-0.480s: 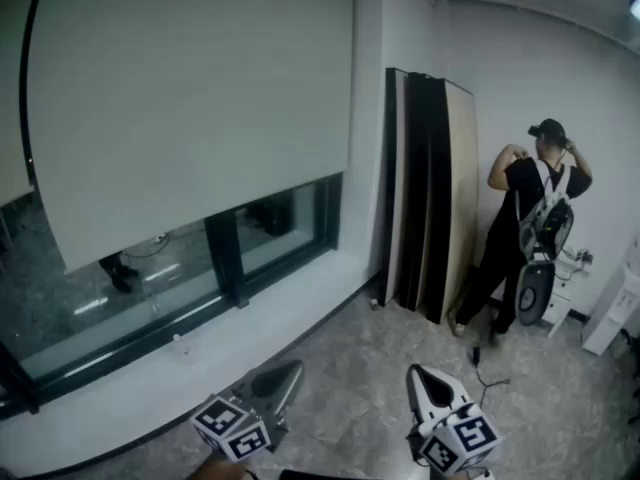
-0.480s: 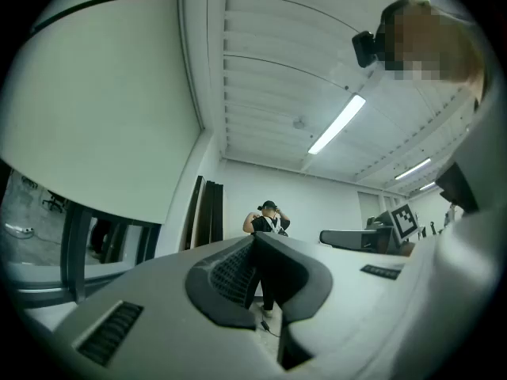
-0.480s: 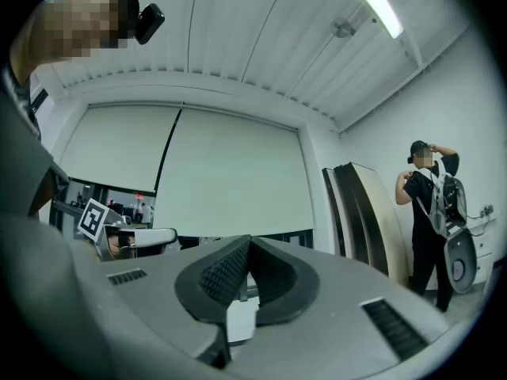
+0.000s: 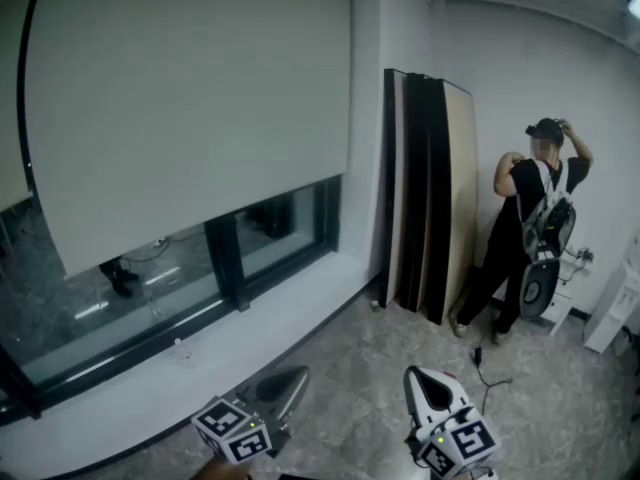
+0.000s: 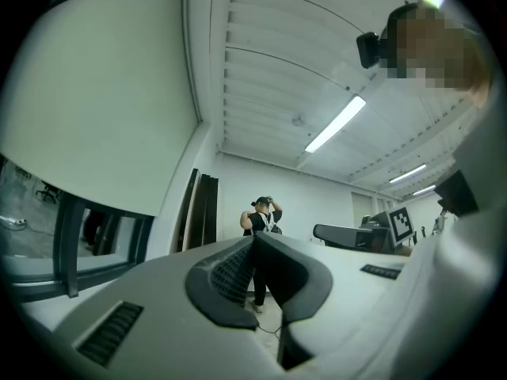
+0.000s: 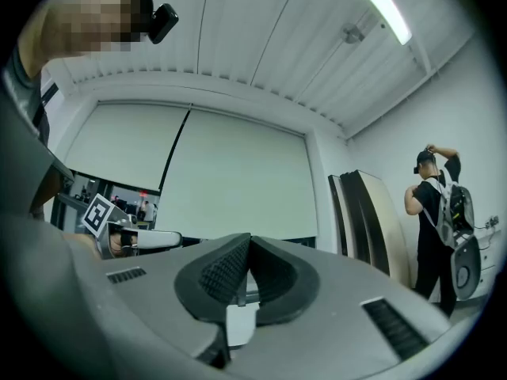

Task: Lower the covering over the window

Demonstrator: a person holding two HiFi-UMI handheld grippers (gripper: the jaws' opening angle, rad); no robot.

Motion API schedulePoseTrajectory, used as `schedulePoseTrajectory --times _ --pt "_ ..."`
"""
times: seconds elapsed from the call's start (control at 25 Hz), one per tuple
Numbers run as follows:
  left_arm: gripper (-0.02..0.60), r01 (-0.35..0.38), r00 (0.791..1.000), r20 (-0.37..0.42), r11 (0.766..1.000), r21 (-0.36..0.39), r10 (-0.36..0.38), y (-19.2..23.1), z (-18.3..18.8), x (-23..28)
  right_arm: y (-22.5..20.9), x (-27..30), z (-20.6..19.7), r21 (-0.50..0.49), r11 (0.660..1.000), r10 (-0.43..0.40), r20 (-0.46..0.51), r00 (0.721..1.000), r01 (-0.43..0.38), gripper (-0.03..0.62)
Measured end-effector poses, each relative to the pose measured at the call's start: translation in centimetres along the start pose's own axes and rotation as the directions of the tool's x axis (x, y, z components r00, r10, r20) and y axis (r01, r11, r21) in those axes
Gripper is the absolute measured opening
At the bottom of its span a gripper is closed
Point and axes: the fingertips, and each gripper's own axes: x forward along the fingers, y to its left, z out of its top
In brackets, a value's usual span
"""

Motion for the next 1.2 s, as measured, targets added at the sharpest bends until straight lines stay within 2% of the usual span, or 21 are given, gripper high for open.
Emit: schedulePoseTrajectory --times 0.16,0.36,0.52,0.72,0.92,1.2 --pt "-0.008 0.014 1.0 -0.007 1.0 0.017 -0.014 0.4 0.3 0.0 -0.1 0.7 0.0 0.035 0.999 -0.019 0.03 0.999 0.018 -0.006" --pt "-0.008 0.004 1.0 -0.018 1.0 0.017 -0.004 2.4 0.1 -0.3 0.0 2.2 -0.2 0.051 0.997 -0.052 -0.012 0.999 0.053 -0.005" --pt "-0.008 0.01 1.0 -0.012 1.0 0.004 -0.01 4.0 0.3 -0.1 0.1 3.5 0.5 0.037 0.999 -0.036 0.0 0.999 0.036 -0.005" --pt "-0.008 0.013 1.0 -0.01 1.0 0.015 -0.013 5.8 0.3 1.1 -0.9 5.5 -0.1 0.067 0.998 -0.002 -0.006 1.0 0.002 -0.003" --pt "-0.008 0.004 1.0 -0.016 1.0 0.021 -0.004 8.4 0.1 5.0 -4.5 8.9 -0.4 0.091 0.996 -0.006 0.014 1.0 0.005 -0.005" --pt "-0.008 0.011 1.0 -0.022 0.999 0.045 -0.01 11.3 0.9 13.0 -10.7 14.7 0.2 0.081 0.995 0.063 0.026 0.998 -0.065 -0.004"
